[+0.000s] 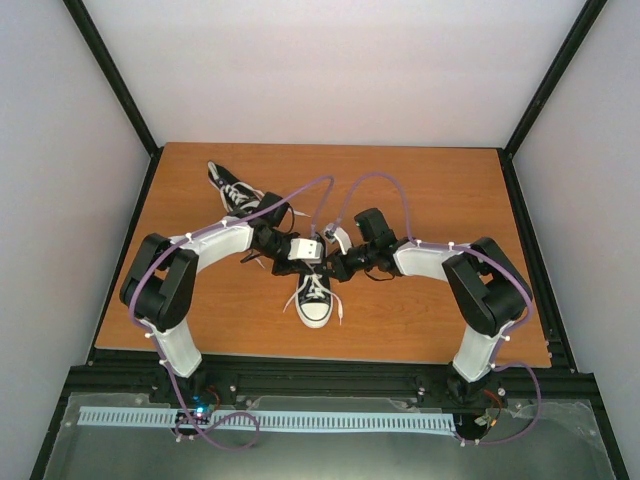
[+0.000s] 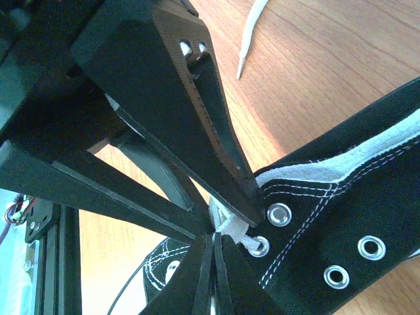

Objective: Tie the shoes

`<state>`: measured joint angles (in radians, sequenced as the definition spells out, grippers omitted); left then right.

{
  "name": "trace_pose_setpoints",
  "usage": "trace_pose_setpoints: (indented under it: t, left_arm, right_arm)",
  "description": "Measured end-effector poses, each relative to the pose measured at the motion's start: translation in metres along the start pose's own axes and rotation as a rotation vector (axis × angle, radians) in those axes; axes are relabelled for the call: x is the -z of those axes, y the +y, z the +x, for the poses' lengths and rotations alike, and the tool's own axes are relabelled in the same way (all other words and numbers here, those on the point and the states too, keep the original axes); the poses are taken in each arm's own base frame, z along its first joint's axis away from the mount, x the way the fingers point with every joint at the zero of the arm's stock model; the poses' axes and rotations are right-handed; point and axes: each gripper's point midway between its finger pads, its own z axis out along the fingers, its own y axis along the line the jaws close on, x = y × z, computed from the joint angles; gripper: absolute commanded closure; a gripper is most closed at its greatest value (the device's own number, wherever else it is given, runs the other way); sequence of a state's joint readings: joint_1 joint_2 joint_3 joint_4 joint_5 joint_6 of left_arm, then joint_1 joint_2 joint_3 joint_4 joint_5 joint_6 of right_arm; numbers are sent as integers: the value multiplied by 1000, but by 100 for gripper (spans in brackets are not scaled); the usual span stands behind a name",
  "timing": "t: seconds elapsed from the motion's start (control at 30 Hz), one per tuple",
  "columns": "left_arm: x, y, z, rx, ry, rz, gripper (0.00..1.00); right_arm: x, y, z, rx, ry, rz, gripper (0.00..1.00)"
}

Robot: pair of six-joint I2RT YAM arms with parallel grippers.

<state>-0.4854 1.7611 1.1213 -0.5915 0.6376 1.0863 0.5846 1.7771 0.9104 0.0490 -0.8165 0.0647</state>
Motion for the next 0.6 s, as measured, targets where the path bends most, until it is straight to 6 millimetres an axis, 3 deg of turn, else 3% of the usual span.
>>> trace_pose_setpoints:
  t: [0.4,0.6]
  left_arm:
    - [3,4,-6,4,-11,-7,76]
    - [2,4,-5,2,-8,-4,88]
  right_arm:
    - [1,-1,-3,8,-8,9,97]
    - [1,0,-5,9,-16,8,97]
